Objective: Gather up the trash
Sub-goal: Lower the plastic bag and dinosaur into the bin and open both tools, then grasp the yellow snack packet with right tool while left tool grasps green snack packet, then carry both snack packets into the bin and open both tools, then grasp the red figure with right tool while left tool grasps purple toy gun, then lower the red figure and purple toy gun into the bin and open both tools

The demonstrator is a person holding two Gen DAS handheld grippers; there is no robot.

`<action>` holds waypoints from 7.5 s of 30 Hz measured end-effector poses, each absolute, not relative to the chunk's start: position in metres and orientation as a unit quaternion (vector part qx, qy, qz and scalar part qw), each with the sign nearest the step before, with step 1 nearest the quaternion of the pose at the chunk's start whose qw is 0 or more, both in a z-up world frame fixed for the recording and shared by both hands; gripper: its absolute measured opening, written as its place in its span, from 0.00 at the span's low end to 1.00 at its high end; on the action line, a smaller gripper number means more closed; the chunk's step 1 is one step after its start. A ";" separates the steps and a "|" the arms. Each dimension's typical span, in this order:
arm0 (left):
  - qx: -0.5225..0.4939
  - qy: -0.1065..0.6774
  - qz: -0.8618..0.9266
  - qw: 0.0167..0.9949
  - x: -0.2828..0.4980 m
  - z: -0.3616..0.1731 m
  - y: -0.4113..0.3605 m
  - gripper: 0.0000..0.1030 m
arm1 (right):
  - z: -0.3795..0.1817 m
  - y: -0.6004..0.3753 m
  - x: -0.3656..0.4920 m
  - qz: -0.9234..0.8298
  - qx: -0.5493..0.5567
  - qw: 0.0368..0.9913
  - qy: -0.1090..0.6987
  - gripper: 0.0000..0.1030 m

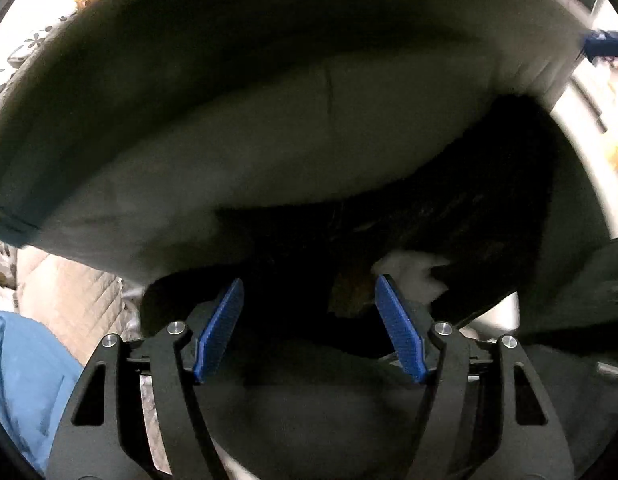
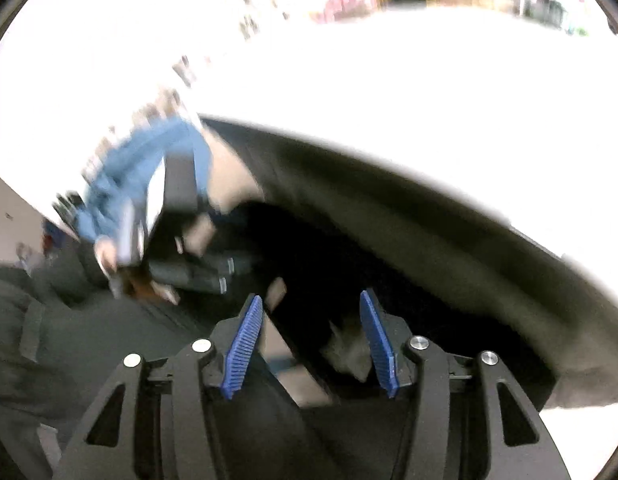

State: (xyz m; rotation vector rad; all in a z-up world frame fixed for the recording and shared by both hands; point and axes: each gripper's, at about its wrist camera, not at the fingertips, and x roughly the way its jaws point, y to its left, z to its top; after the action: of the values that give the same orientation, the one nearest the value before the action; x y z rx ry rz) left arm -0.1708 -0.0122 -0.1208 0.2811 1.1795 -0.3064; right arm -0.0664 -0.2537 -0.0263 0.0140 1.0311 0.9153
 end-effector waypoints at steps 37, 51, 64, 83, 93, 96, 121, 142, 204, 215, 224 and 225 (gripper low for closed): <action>-0.084 0.415 -0.119 0.898 -0.057 0.018 0.020 0.78 | -0.010 -0.174 0.210 0.378 -0.183 0.784 0.458 0.76; -0.093 0.437 0.043 0.894 0.083 0.005 -0.007 0.78 | -0.052 -0.325 0.139 0.458 0.456 0.575 0.502 0.76; -0.077 0.412 0.033 0.907 0.087 0.011 -0.012 0.48 | 0.010 -0.344 0.092 0.484 0.362 0.681 0.413 0.76; 0.099 0.348 -0.118 0.925 -0.191 0.017 -0.019 0.49 | 0.009 -0.271 -0.084 0.505 0.147 0.733 0.432 0.76; 0.093 0.565 -0.120 0.811 -0.155 -0.153 -0.029 0.50 | -0.151 -0.233 -0.094 0.412 0.033 0.687 0.598 0.75; 0.090 0.626 -0.091 0.769 -0.140 -0.197 -0.029 0.50 | -0.191 -0.219 -0.086 0.389 0.017 0.673 0.629 0.75; 0.098 0.667 -0.013 0.738 -0.152 -0.216 -0.023 0.80 | -0.211 -0.200 -0.080 0.288 -0.058 0.734 0.613 0.89; 0.085 0.573 -0.069 0.812 -0.177 -0.105 -0.004 0.80 | -0.017 -0.235 0.109 0.322 -0.256 0.799 0.439 0.68; 0.058 0.256 -0.184 0.947 -0.110 0.069 0.015 0.47 | 0.041 -0.247 -0.078 0.359 0.063 0.846 0.389 0.34; 0.089 0.424 -0.187 0.881 -0.199 -0.059 -0.019 0.47 | -0.057 -0.241 -0.143 0.395 0.032 0.774 0.495 0.34; 0.174 0.585 -0.156 0.777 -0.150 -0.218 -0.044 0.87 | -0.216 -0.205 -0.104 0.340 -0.012 0.710 0.616 0.58; 0.173 0.592 -0.155 0.772 -0.148 -0.225 -0.044 0.87 | -0.217 -0.206 -0.105 0.340 -0.010 0.710 0.617 0.58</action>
State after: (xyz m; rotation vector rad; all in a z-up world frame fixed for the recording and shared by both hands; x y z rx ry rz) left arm -0.1478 -0.0436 -0.2249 0.3739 1.2829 -0.3352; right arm -0.1050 -0.2058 -0.2167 -0.0225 1.3688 0.7546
